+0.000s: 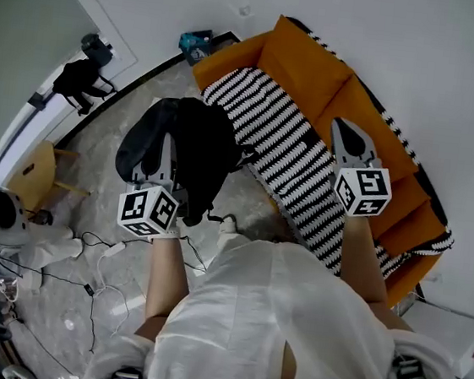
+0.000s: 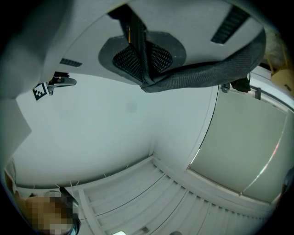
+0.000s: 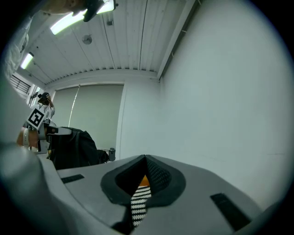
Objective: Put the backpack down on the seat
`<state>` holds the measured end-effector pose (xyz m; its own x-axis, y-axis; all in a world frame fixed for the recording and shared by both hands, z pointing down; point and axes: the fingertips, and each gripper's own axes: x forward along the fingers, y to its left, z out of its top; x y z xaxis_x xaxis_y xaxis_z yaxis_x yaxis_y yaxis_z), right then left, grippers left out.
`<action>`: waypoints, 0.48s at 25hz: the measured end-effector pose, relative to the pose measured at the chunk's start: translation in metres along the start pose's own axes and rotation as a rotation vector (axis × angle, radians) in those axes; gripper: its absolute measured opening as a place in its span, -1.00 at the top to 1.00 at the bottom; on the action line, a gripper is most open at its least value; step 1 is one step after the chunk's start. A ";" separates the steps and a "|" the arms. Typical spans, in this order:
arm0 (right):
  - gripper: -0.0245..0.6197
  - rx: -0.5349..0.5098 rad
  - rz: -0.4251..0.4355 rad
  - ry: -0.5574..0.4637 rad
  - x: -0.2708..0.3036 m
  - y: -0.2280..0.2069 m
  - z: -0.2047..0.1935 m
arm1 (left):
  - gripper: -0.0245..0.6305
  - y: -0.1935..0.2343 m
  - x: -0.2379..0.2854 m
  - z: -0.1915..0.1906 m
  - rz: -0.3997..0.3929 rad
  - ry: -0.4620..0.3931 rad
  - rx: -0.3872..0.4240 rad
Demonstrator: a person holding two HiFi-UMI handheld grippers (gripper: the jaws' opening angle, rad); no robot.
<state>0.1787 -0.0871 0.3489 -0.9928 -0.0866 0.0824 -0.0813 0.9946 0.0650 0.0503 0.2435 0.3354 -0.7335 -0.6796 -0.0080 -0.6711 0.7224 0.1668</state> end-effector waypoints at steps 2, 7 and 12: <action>0.87 0.003 0.006 0.009 0.009 0.003 -0.004 | 0.79 0.007 0.002 -0.003 0.000 0.009 -0.007; 0.87 0.020 0.004 0.015 0.038 0.013 -0.006 | 0.79 0.033 0.013 -0.005 -0.005 0.031 -0.010; 0.87 0.015 -0.010 0.018 0.077 0.033 0.000 | 0.79 0.074 0.028 0.001 -0.031 0.049 -0.024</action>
<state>0.0992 -0.0607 0.3570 -0.9903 -0.0974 0.0995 -0.0927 0.9944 0.0511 -0.0195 0.2779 0.3466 -0.7061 -0.7072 0.0346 -0.6900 0.6982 0.1907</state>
